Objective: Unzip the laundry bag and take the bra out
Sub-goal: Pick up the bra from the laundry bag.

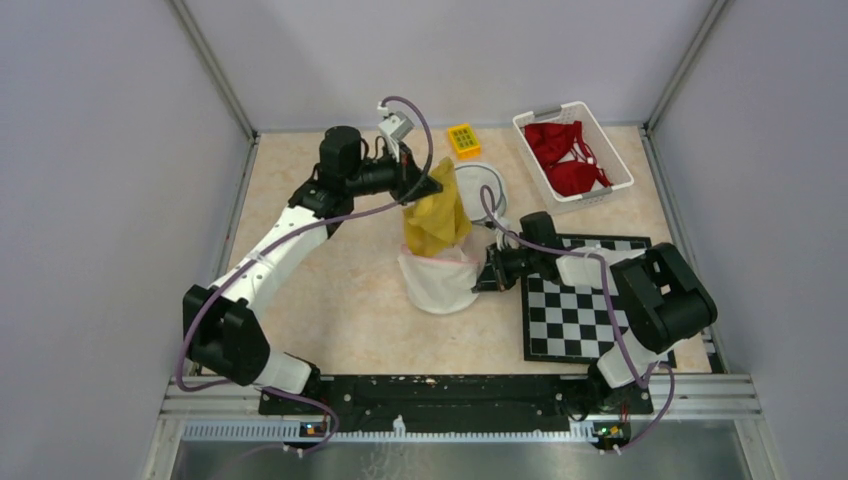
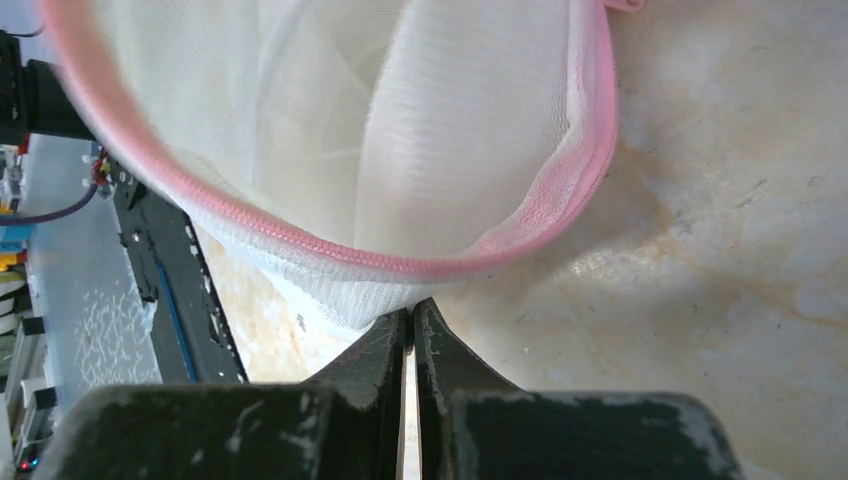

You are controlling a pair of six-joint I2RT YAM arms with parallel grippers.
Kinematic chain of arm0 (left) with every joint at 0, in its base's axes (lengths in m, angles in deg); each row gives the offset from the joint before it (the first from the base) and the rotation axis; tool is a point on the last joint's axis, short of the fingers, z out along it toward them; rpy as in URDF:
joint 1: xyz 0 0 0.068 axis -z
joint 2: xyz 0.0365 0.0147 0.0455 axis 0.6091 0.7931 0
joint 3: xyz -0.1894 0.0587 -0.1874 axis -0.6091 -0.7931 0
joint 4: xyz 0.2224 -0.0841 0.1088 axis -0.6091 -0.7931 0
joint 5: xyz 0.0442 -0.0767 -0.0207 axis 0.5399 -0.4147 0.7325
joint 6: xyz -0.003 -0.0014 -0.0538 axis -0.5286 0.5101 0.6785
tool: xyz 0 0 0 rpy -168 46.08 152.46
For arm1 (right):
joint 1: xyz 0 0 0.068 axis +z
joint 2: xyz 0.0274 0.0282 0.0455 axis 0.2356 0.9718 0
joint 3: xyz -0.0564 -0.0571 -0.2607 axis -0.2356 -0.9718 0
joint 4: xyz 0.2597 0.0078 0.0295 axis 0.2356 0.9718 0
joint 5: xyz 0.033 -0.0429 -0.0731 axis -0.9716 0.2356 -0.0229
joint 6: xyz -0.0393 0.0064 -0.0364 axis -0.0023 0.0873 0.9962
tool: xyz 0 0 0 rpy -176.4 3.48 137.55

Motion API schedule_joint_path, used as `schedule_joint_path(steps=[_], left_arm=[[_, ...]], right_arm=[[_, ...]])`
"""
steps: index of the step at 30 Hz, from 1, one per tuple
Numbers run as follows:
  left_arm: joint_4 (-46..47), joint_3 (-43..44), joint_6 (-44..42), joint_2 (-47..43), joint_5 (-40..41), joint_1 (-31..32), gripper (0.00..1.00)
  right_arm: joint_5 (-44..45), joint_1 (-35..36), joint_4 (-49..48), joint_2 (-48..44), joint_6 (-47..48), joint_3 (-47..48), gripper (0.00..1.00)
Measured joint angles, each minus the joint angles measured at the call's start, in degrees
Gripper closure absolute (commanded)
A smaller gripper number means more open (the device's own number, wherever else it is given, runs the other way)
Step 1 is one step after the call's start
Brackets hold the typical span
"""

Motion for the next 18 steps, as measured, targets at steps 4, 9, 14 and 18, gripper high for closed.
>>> schedule_joint_path(steps=[4,9,14,18], left_arm=[[6.43,0.0,6.47,0.0,-1.29,-2.32,1.0],[8.24,1.33,8.07,-0.02,-4.52,-3.39,1.0],[7.34,2.1,7.13,-2.08,-4.09,-3.39,0.99],[6.01,2.36,7.23,-4.5,-1.6,-3.39,0.96]], right_arm=[[1.55,0.28,0.98,-0.07,0.7,0.85,0.87],[2.34,0.28,3.34,-1.7,2.08,2.32,0.58],[2.84,0.22,9.4,-8.28,3.74,5.01,0.5],[3.06,-0.11,18.08,-12.5,6.73,13.79,0.42]])
